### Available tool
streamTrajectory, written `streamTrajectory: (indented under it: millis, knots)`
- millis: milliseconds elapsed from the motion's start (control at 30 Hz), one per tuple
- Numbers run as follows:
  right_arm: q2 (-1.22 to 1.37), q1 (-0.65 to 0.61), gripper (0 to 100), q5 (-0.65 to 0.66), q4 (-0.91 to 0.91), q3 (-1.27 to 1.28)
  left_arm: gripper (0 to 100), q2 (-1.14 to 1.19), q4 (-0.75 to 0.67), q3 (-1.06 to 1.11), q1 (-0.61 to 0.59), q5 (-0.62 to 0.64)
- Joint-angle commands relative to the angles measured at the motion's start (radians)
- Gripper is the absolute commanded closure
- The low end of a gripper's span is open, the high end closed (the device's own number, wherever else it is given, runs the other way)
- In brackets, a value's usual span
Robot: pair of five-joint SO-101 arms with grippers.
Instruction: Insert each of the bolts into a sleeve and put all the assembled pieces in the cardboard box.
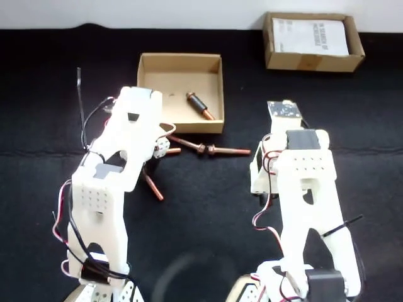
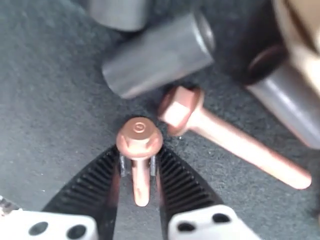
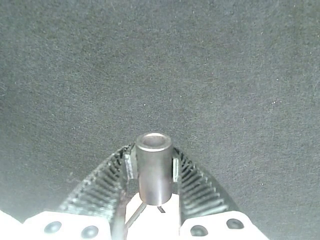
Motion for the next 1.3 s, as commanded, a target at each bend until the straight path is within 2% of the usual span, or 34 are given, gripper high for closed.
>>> streamTrajectory:
  millis: [0,167,300,467,767,1033,1267]
  knots:
    - [-0.008,0.01,99.1,0.0,-0.002,-0.047,99,0.044,0.038,-0.008,0.008,-0.041]
    - [-0.008,0.018,99.1,-0.002,-0.004,-0.091,99,0.042,0.052,-0.031,0.007,-0.288]
    - [-0.008,0.027,99.1,0.003,0.002,-0.145,99,0.041,0.052,-0.067,0.007,-0.319]
    - [-0.008,0.021,99.1,0.005,-0.008,-0.157,99,-0.054,0.052,-0.165,0.007,-0.503]
    - [-0.008,-0.028,99.1,0.0,-0.205,-0.071,99,-0.383,0.043,-0.245,0.036,-0.641]
    - [-0.01,-0.111,99.1,0.0,-0.49,0.076,99,-0.496,0.044,-0.242,0.068,-0.654]
    - [-0.012,-0.133,99.1,-0.003,-0.699,0.177,99,-0.653,0.017,-0.07,0.081,-0.661]
